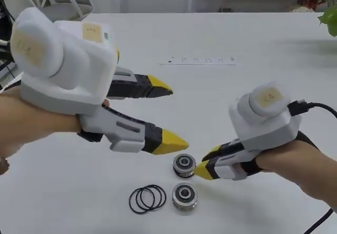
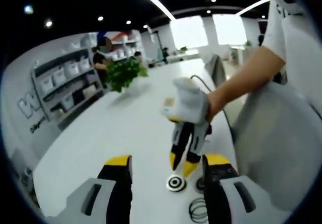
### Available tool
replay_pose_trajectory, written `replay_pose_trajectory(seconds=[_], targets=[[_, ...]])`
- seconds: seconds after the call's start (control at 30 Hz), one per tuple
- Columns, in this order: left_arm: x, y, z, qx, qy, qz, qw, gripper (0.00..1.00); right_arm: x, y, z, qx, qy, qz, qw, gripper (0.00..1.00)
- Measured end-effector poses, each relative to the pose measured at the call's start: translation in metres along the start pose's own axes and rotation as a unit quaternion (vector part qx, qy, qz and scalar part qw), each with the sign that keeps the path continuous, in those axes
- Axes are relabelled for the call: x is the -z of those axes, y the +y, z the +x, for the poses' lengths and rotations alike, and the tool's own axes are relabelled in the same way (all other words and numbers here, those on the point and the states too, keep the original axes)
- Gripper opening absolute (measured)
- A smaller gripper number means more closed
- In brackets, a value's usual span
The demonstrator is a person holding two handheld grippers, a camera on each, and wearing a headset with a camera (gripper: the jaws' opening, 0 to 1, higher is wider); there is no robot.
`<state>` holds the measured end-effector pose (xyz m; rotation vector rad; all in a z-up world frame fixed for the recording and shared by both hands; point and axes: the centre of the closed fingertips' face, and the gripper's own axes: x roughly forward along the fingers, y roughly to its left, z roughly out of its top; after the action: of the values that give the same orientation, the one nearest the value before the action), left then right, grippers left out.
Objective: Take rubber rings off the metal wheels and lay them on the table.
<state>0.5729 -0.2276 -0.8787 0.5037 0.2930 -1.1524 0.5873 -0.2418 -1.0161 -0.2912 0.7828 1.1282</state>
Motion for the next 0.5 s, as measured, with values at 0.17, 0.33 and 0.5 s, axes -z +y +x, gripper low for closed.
replay_pose_trajectory(seconds=[0.17, 0.33, 0.5], targets=[[0.006, 0.008, 0.018, 0.008, -0.009, -0.02, 0.9997, 0.51, 0.001, 0.001, 0.004, -0.007, -0.009, 0.005, 0.9999, 0.22], [0.026, 0.012, 0.033, 0.004, -0.005, -0.054, 0.9985, 0.43, 0.003, 0.003, 0.006, -0.01, -0.01, 0.001, 0.9999, 0.24], [0.05, 0.004, 0.043, -0.002, -0.004, -0.068, 0.9976, 0.35, 0.002, 0.006, 0.007, -0.015, -0.011, -0.002, 0.9998, 0.24]])
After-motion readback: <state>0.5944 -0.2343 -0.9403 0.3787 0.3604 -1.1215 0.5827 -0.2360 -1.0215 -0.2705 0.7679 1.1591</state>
